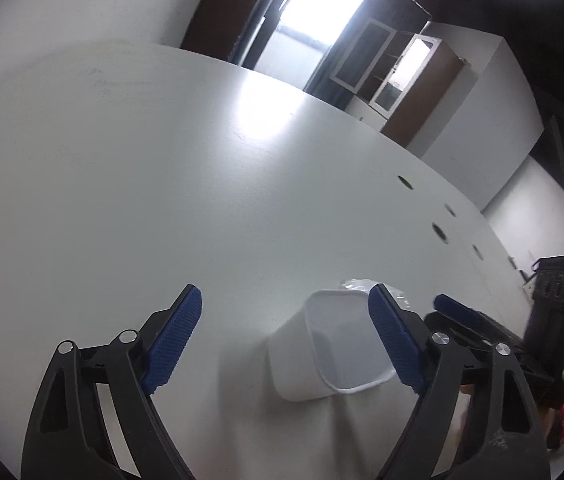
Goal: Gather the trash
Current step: 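Grasp the white square cup with the left tool while the right tool grasps the clear bag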
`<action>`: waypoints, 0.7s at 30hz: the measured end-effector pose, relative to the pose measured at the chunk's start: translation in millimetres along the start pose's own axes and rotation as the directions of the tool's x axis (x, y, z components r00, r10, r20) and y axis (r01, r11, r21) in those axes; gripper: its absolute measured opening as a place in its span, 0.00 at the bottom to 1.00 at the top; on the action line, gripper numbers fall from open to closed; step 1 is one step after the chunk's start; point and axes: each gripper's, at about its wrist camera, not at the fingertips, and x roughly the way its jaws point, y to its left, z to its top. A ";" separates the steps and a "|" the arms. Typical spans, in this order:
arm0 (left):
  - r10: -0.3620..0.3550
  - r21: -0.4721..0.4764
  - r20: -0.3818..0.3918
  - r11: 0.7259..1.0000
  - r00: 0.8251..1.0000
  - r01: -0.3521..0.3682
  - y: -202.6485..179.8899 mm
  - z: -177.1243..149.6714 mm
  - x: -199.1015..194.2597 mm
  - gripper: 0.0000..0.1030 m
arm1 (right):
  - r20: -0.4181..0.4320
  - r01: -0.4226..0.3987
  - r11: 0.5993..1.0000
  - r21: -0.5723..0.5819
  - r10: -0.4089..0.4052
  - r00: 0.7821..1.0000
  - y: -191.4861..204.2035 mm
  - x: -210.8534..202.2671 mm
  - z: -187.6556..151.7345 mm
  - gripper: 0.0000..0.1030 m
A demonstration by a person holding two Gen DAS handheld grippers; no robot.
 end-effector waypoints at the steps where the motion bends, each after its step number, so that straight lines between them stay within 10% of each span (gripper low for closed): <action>1: -0.007 0.011 -0.005 1.000 1.000 0.007 -2.9 -1.4 0.5 0.81 | -0.013 -0.014 1.000 0.003 0.014 1.000 0.0 2.5 0.6 0.91; 15: 0.068 0.081 -0.101 0.995 0.993 -0.060 -8.7 -13.2 25.0 0.52 | -0.125 -0.054 0.998 -0.020 0.051 0.991 10.9 24.7 -10.8 0.75; 21: 0.075 0.087 -0.113 0.994 0.991 -0.066 -7.4 -14.5 28.8 0.23 | -0.144 -0.075 0.997 -0.020 0.071 0.987 11.3 29.2 -13.9 0.54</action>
